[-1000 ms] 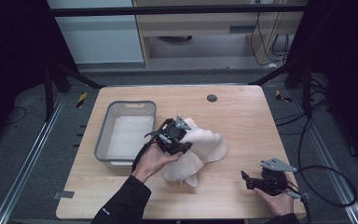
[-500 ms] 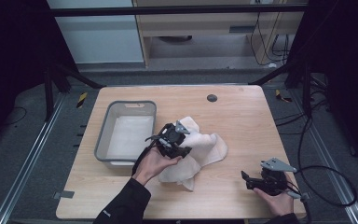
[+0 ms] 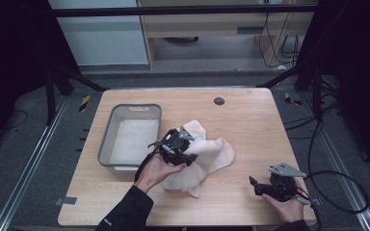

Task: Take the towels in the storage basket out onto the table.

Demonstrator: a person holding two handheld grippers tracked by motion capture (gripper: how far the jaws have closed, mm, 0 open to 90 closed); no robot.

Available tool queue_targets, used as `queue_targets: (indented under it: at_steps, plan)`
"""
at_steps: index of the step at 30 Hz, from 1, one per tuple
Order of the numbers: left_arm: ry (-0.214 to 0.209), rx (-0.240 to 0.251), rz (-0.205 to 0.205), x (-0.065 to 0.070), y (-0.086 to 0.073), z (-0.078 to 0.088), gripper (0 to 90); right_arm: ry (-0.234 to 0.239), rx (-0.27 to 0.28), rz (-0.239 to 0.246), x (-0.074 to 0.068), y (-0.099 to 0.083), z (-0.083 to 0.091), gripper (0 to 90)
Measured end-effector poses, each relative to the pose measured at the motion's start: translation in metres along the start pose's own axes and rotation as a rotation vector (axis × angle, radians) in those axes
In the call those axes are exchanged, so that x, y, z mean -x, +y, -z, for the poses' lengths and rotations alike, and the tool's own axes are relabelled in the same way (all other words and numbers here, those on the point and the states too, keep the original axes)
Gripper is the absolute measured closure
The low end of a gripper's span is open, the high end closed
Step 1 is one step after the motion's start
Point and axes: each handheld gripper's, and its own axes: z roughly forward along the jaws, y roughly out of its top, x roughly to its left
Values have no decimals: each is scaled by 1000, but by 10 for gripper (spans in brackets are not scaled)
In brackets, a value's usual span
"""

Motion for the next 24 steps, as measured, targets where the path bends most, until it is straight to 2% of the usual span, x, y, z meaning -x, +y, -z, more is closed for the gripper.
queue_targets:
  at_steps: [10,17,23,24]
  plan:
    - [-7,50,-14,1,-6,18,414,0,-1,1,0,0,0,115]
    - [12,83,-19,1,-14,33,369,-4,-1,5,0,0,0,115]
    - [26,124,-24,1,-22,45,317,-5,-2,1,0,0,0,114]
    - [32,144,-21,2,-26,48,306,-5,-2,1,0,0,0,114]
